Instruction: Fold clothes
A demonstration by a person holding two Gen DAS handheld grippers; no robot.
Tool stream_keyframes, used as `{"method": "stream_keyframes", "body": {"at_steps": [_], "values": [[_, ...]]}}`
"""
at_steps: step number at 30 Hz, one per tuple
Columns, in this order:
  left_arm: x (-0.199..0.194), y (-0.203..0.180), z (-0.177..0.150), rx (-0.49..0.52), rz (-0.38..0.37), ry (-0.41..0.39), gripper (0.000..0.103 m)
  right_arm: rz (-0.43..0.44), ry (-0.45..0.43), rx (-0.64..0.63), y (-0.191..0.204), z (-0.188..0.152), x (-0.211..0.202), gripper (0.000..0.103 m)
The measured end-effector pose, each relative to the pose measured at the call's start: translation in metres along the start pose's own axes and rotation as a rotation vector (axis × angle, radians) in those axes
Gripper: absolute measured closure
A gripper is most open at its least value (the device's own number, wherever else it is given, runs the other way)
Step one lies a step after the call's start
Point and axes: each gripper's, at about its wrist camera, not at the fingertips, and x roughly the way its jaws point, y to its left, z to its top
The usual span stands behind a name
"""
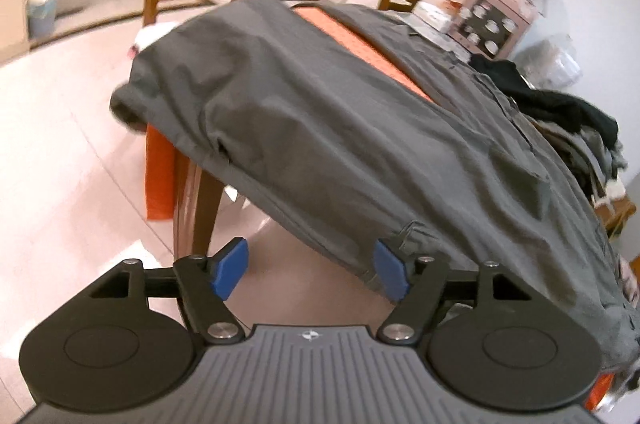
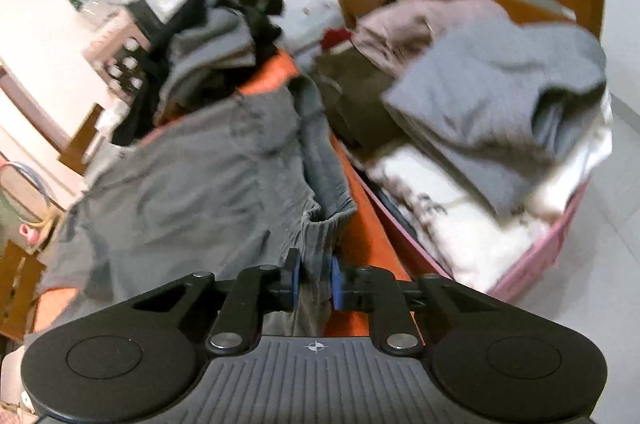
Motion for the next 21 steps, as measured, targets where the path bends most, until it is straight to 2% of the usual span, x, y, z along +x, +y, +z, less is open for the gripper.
{"method": "stream_keyframes", "body": {"at_steps": [6, 13, 18, 21], "values": [[0.014, 0.022, 0.002, -0.289, -0.019, -0.033, 0.028, 0.07, -0.076, -0.007, 0.031, 0.031, -0.029, 0.087], [0.044, 0.061, -0.004, -0.668, -0.11, -0.062, 0.028, 0.11, -0.105, -0.013, 0.057, 0.057, -0.043, 0.087], [0.066, 0.084, -0.019, -0.867, -0.16, -0.092, 0.029, 0.11, -0.102, -0.025, 0.066, 0.062, -0.047, 0.087], [0.075, 0.09, -0.028, -0.95, -0.205, -0.123, 0.03, 0.105, -0.098, -0.036, 0.067, 0.062, -0.05, 0.087]]}}
